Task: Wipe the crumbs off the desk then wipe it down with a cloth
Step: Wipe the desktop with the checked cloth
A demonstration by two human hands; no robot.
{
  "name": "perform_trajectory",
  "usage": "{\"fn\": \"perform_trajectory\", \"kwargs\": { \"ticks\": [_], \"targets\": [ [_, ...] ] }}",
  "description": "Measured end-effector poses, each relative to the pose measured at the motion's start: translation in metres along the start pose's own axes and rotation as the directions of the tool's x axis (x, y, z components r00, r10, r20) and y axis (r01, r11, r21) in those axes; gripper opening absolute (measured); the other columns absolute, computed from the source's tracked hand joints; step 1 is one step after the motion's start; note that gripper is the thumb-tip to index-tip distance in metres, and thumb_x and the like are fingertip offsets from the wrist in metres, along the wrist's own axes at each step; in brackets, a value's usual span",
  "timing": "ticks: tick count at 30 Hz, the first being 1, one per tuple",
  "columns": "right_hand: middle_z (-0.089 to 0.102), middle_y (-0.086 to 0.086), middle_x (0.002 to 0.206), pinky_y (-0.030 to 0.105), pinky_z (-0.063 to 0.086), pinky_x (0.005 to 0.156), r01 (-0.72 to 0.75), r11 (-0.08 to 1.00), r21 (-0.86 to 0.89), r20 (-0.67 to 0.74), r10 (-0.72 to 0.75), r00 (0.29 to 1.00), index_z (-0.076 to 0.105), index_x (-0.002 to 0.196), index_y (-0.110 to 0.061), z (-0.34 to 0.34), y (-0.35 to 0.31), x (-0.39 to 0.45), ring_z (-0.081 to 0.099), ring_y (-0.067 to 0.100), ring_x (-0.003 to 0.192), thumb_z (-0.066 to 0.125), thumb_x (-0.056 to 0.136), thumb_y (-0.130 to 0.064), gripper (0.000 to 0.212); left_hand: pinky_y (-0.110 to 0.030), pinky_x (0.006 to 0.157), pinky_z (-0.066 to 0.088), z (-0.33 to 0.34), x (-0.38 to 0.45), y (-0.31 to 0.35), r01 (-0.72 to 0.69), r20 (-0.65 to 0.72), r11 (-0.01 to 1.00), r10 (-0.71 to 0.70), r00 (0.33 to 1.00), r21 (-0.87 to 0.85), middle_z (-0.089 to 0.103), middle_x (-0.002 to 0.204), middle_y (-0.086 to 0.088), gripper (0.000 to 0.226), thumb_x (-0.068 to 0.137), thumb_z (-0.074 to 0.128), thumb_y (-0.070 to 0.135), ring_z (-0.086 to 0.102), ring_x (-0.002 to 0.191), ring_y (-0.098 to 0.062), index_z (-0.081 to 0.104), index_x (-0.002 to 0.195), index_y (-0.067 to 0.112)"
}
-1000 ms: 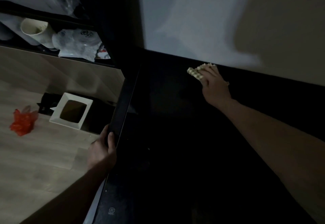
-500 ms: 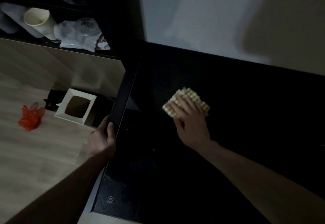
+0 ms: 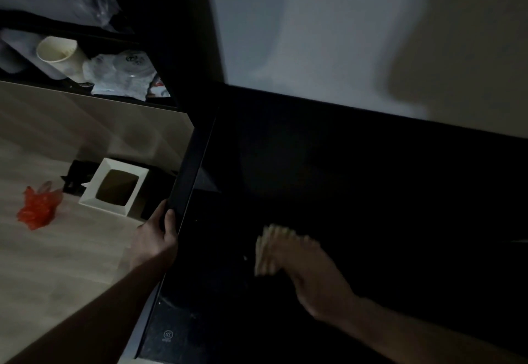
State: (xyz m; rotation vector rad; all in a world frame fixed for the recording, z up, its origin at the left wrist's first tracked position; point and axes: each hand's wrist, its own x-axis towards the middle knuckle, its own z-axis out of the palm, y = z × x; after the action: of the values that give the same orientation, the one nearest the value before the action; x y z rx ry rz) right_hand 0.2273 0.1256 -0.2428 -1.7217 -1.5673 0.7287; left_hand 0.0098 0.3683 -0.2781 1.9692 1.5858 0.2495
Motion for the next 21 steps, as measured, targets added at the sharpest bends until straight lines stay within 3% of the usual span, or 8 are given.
{"fn": "perform_trajectory", "kwargs": {
  "ticks": [3,5,7,9,11,14,17,21],
  "targets": [
    [0.059,-0.005,0.143,0.04,0.037,0.119,-0.086,0.993,-0.075,-0.298,0.06,0.953,0.068,0.127,-0.013,-0.064,0.036,0.066,0.048,0.003,0.139,0.046,0.1,0.006,0.04,-0.043,0.082,0.054,0.002,0.0,0.0,0.014,0.018,1.0,-0.015,1.0,0.017,0.072,0.114,-0.019,0.051,0.104,0.035,0.048,0.068,0.106,-0.039,0.048,0.147,0.025],
    [0.058,-0.003,0.145,0.04,0.034,0.121,-0.2,0.971,-0.128,-0.422,0.129,0.897,0.064,0.133,-0.014,-0.103,0.064,0.102,0.045,0.002,0.141,0.043,0.102,0.002,0.041,-0.043,0.084,0.053,0.002,0.0,-0.002,0.022,0.025,0.999,-0.023,0.999,0.022,0.072,0.118,-0.018,0.053,0.102,0.033,0.052,0.067,0.108,-0.038,0.047,0.147,0.026],
    [0.058,0.001,0.146,0.04,0.034,0.121,-0.251,0.939,-0.236,-0.487,0.109,0.866,0.061,0.138,-0.014,-0.132,0.088,0.13,0.047,0.011,0.141,0.041,0.106,-0.009,0.039,-0.043,0.083,0.055,0.002,0.002,-0.006,0.01,0.024,1.0,-0.011,1.0,0.021,0.072,0.118,-0.016,0.057,0.101,0.03,0.058,0.068,0.108,-0.036,0.046,0.147,0.029],
    [0.054,0.006,0.15,0.043,0.032,0.122,-0.313,0.871,-0.379,-0.431,0.133,0.892,0.054,0.145,-0.016,-0.147,0.114,0.149,0.045,0.025,0.144,0.04,0.107,-0.014,0.041,-0.04,0.082,0.054,0.003,0.002,-0.006,-0.008,0.027,1.0,0.008,1.0,0.017,0.072,0.119,-0.015,0.054,0.102,0.031,0.055,0.068,0.108,-0.035,0.047,0.146,0.028],
    [0.045,0.012,0.157,0.043,0.025,0.124,-0.393,0.805,-0.444,-0.348,0.25,0.904,0.043,0.153,-0.013,-0.143,0.136,0.156,0.037,0.033,0.148,0.04,0.106,-0.014,0.047,-0.038,0.082,0.052,0.003,0.001,-0.004,-0.021,0.028,1.0,0.021,0.999,0.008,0.071,0.12,-0.016,0.049,0.105,0.034,0.047,0.067,0.109,-0.036,0.048,0.146,0.024],
    [0.034,0.007,0.163,0.042,0.015,0.126,-0.509,0.726,-0.462,-0.396,0.345,0.851,0.038,0.155,-0.016,-0.111,0.15,0.149,0.027,0.032,0.152,0.039,0.101,-0.022,0.055,-0.04,0.084,0.052,0.001,0.0,-0.001,-0.036,0.04,0.999,0.036,0.999,-0.001,0.071,0.12,-0.016,0.047,0.105,0.035,0.043,0.067,0.109,-0.037,0.05,0.145,0.024],
    [0.038,0.001,0.162,0.047,0.015,0.126,-0.52,0.752,-0.405,-0.455,0.327,0.828,0.045,0.151,-0.022,-0.079,0.139,0.14,0.027,0.03,0.152,0.041,0.098,-0.024,0.054,-0.041,0.084,0.052,0.001,0.0,0.0,-0.043,0.017,0.999,0.043,0.999,0.003,0.071,0.119,-0.018,0.043,0.106,0.038,0.038,0.067,0.108,-0.039,0.053,0.142,0.02],
    [0.041,-0.004,0.16,0.05,0.022,0.124,-0.406,0.803,-0.436,-0.335,0.274,0.901,0.048,0.149,-0.026,-0.045,0.108,0.096,0.025,0.025,0.153,0.039,0.099,-0.022,0.05,-0.041,0.084,0.053,0.003,0.0,-0.002,-0.052,0.011,0.998,0.052,0.999,0.017,0.071,0.119,-0.016,0.044,0.105,0.037,0.041,0.067,0.108,-0.038,0.053,0.141,0.022]
  ]
}}
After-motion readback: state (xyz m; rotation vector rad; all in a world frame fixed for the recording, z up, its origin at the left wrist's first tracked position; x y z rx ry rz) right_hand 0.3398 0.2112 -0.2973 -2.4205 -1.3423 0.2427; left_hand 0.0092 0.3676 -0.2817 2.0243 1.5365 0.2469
